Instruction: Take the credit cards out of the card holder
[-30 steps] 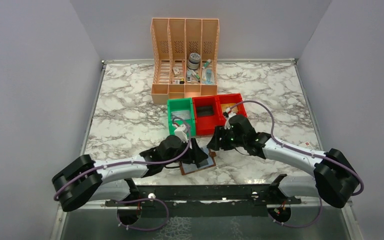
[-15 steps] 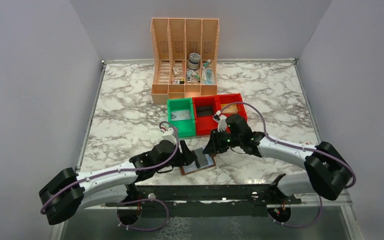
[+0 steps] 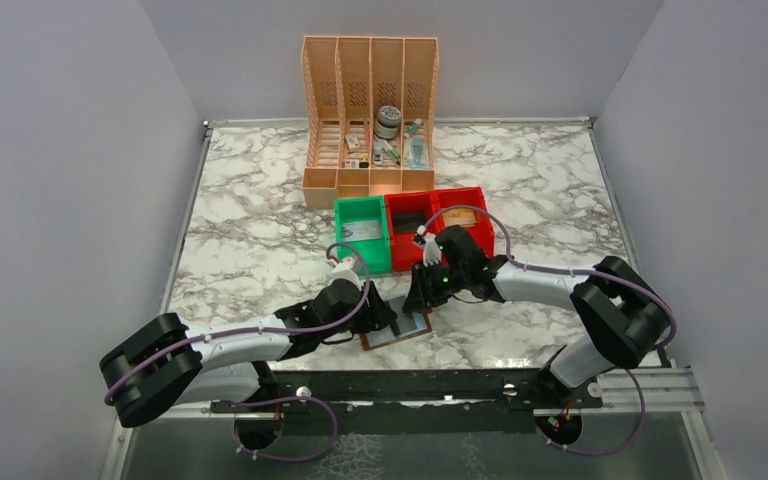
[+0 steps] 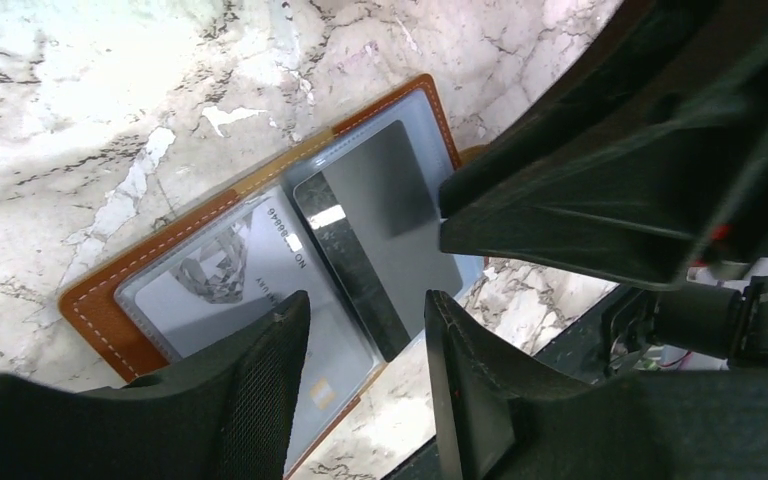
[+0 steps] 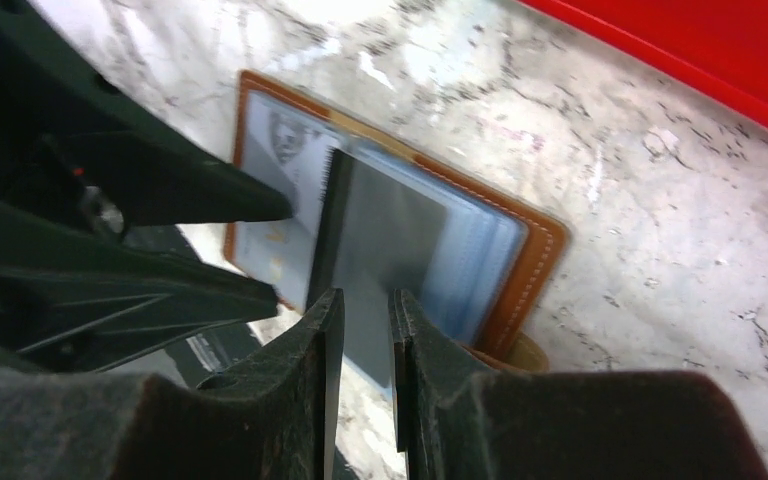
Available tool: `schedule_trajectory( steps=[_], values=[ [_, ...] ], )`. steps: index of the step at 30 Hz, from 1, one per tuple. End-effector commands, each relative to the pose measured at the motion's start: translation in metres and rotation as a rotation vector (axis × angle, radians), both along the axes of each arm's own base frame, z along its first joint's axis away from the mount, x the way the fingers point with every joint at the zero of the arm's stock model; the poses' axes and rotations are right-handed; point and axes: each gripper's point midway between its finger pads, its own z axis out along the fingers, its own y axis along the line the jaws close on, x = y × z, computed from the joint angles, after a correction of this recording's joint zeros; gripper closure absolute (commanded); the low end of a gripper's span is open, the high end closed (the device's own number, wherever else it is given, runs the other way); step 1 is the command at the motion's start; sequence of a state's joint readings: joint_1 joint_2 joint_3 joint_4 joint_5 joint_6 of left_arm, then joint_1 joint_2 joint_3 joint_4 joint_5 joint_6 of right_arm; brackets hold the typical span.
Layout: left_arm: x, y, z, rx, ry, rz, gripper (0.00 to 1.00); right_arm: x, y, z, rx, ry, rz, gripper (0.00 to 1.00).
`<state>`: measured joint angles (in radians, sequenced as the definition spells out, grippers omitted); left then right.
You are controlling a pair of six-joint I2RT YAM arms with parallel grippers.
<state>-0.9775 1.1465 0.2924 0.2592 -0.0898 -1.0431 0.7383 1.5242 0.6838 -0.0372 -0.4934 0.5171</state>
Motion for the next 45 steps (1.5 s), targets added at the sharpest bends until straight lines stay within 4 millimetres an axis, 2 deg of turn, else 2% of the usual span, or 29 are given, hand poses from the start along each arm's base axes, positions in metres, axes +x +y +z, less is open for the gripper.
schedule_trajectory(
  steps=[1, 6, 11, 22, 30, 37, 42, 45],
  values=[
    [0.006, -0.01, 0.016, -0.064, -0.023, 0.016, 0.53, 0.003, -0.011, -0.026, -0.104, 0.004, -0.02, 0.77],
    [0.004, -0.007, 0.011, -0.065, -0.004, 0.031, 0.54, 0.004, -0.026, -0.044, -0.174, 0.007, -0.08, 0.78],
    [0.0, -0.004, 0.003, -0.075, 0.017, 0.043, 0.56, -0.001, -0.03, -0.05, -0.17, 0.025, -0.105, 0.78],
    [0.005, -0.014, 0.002, -0.168, 0.052, 0.092, 0.62, -0.008, -0.035, -0.059, -0.17, 0.062, -0.142, 0.79],
    [0.006, -0.011, -0.003, -0.186, 0.073, 0.137, 0.73, -0.006, -0.035, -0.057, -0.17, 0.062, -0.163, 0.79],
    [0.012, -0.019, 0.003, -0.202, 0.059, 0.131, 0.8, -0.006, -0.037, -0.053, -0.133, 0.049, -0.21, 0.8],
    [0.011, -0.021, 0.003, -0.198, 0.051, 0.114, 0.99, -0.01, -0.041, -0.055, -0.121, 0.069, -0.25, 0.8],
    [0.011, -0.027, 0.005, -0.195, 0.045, 0.082, 1.0, -0.017, -0.043, -0.058, -0.113, 0.101, -0.255, 0.8]
  ],
)
